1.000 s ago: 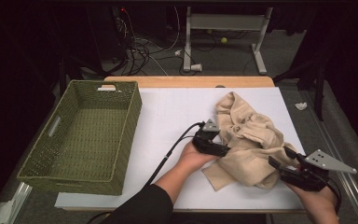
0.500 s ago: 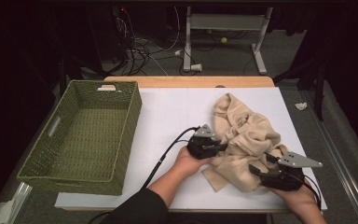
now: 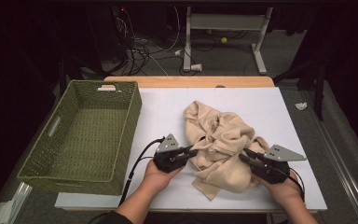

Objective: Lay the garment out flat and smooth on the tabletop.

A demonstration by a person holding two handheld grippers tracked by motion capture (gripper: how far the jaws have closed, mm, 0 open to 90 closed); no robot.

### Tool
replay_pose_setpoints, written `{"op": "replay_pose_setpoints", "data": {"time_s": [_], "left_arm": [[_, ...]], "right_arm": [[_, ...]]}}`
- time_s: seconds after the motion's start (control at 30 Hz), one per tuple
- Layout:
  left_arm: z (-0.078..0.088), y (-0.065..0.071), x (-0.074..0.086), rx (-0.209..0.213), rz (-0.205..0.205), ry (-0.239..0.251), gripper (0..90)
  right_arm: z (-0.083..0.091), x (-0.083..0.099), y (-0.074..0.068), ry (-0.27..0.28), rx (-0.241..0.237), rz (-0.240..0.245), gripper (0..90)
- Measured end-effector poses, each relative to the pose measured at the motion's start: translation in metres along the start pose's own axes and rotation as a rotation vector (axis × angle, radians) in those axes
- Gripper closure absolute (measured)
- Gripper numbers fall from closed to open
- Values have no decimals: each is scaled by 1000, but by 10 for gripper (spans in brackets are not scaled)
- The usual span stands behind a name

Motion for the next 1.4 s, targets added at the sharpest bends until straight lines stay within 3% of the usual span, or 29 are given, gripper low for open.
{"op": "replay_pose_setpoints", "data": {"time_s": [0.07, 0.13, 0.17, 0.2, 0.4, 0.5, 0.6, 0.67, 0.73, 0.83, 0.87, 1.07, 1.17, 1.23, 1.3, 1.37, 1.4], "left_arm": [[-1, 1, 4, -7, -3, -11, 766], [-1, 1, 5, -4, -6, -14, 763], [-2, 1, 6, -2, -7, -16, 763], [-2, 1, 6, 1, -5, -15, 758], [-3, 0, 9, -8, -17, -12, 693], [-4, 0, 8, -15, -18, 0, 612], [-4, 3, 4, -12, -19, 19, 511], [-4, 6, 1, -27, -35, 28, 421], [-4, 11, -2, -38, -59, 33, 339], [-6, 15, -2, -30, -70, 20, 303], [-8, 18, -2, -21, -74, 17, 303], [-15, 26, 1, 3, -95, -6, 303], [-18, 26, 1, 11, -86, -7, 302], [-20, 23, 2, 7, -83, -14, 302], [-21, 21, 5, 3, -77, -24, 303], [-21, 20, 6, 2, -75, -28, 303], [-21, 20, 6, 2, -75, -28, 303]], "right_arm": [[1, -10, 13, 39, 47, -20, 824], [5, -17, 38, 79, 98, -90, 824], [5, -17, 38, 79, 98, -90, 824], [6, -17, 50, 87, 124, -115, 825], [19, 10, 111, 54, 259, -189, 828], [27, 27, 147, 36, 359, -267, 826], [30, 44, 166, 3, 379, -323, 772], [33, 44, 162, 9, 359, -336, 665], [37, 34, 153, 33, 345, -315, 582], [43, 19, 135, 68, 301, -285, 524], [43, 19, 135, 68, 301, -285, 524], [39, 2, 74, 65, 155, -161, 436], [25, -4, 44, 31, 72, -129, 329], [13, -11, 24, 19, 37, -77, 295], [-1, -14, 7, -6, 27, 3, 347], [-8, -12, 5, -19, 50, 55, 674], [-10, -11, 9, -23, 57, 55, 807]]}}
Point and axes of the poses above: each handheld gripper's, and its own axes: z roughly backward along the jaws, x roughly out of its underside, y roughly to its right, the point moved 10 cm from there along -z, roughly forward along the jaws, and after that the axes turned 14 degrees about x, right-handed, at the moved point
